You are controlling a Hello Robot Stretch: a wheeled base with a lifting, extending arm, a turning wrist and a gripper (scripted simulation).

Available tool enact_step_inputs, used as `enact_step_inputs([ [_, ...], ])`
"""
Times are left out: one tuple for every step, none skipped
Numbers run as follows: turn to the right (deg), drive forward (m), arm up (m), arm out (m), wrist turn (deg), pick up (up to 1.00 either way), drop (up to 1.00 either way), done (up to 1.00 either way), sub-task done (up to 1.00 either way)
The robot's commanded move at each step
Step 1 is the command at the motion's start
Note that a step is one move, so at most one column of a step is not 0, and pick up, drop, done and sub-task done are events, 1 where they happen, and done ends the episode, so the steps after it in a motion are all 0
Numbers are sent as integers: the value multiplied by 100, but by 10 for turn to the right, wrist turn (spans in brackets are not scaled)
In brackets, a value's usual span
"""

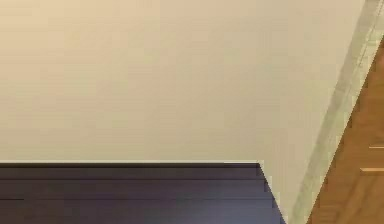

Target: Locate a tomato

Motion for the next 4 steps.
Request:
enact_step_inputs([
  [450, 0, 0, 0, 0, 0, 0, 0, 0],
  [450, 0, 0, 0, 0, 0, 0, 0, 0],
  [120, 0, 0, 0, 0, 0, 0, 0, 0],
  [0, 100, 0, 0, 0, 0, 0, 0, 0],
])
